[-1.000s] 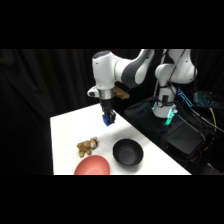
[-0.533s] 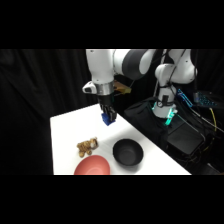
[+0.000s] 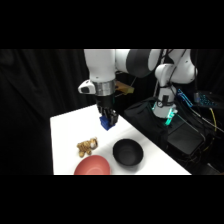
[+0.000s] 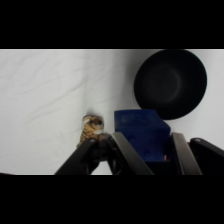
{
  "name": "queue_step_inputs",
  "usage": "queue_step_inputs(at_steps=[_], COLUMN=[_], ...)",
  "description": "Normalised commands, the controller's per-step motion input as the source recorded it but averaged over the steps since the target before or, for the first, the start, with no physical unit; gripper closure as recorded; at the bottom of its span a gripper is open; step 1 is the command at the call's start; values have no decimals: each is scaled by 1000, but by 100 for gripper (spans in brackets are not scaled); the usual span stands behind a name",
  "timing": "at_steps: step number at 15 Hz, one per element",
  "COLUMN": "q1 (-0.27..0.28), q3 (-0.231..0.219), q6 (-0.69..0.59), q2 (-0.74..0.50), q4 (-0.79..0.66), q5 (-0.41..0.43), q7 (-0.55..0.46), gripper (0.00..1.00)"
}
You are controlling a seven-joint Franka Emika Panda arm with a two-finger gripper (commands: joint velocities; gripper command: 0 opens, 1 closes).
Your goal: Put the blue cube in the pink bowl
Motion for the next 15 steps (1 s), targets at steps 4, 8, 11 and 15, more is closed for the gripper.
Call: queue_step_inputs(at_steps=[4, 8, 11, 15], q1=[72, 66, 23, 4], q3=[66, 41, 19, 13], q6=[-157, -85, 15, 94], q2=[206, 253, 286, 334], q4=[368, 406, 436, 459], q5=[52, 50, 90, 122], q7=[55, 44, -8, -49], gripper=[79, 79, 79, 79])
